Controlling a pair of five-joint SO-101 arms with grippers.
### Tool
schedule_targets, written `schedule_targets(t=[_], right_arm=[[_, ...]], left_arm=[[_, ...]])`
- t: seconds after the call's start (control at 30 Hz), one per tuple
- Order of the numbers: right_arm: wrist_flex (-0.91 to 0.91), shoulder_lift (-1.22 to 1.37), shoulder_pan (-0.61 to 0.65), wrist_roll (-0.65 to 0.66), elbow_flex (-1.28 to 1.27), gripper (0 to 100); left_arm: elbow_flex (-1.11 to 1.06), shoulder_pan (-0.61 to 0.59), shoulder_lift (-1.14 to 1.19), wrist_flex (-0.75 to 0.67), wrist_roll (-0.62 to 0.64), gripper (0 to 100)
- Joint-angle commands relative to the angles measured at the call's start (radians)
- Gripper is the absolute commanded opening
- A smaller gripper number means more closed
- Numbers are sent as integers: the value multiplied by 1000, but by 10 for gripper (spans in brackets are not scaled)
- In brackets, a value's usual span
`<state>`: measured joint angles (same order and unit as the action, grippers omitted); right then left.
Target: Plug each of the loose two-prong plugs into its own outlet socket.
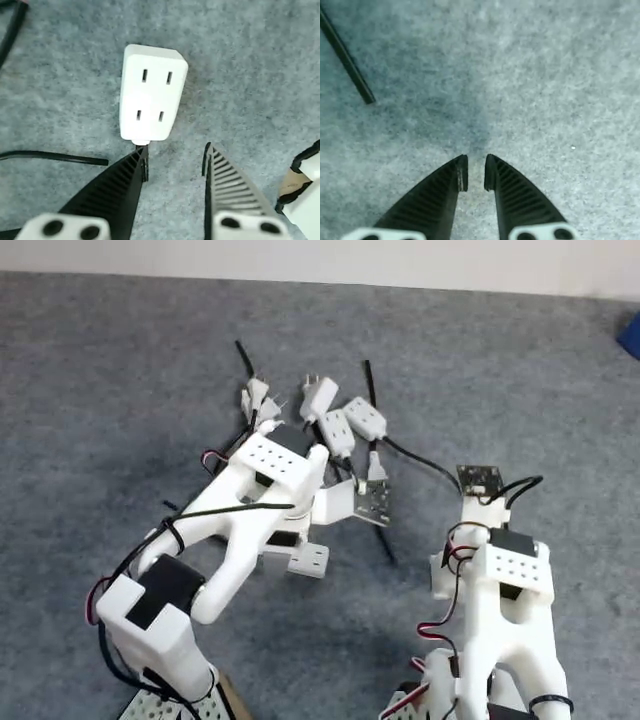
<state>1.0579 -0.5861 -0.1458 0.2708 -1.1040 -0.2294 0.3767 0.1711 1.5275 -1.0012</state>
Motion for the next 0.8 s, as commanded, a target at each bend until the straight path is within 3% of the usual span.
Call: schedule_targets(t=[0.0,0.17,0.3,0.43,0.53,0.77], right_arm=[[-7,-21,19,-9,42,70],[59,-19,101,-9,162,70],[148,-18,193,-14,280,70],[157,25,295,-11,377,70],[170,194,357,-11,503,70],[252,779,420,37,1033,70]], left_arm=[[93,-91,-70,18,80,189],[220,-249,-166,26,239,189],[214,-332,-223,26,272,189],[197,-479,-246,20,414,189],[182,-618,-245,-20,459,189],[-16,-886,-246,-316,454,189]])
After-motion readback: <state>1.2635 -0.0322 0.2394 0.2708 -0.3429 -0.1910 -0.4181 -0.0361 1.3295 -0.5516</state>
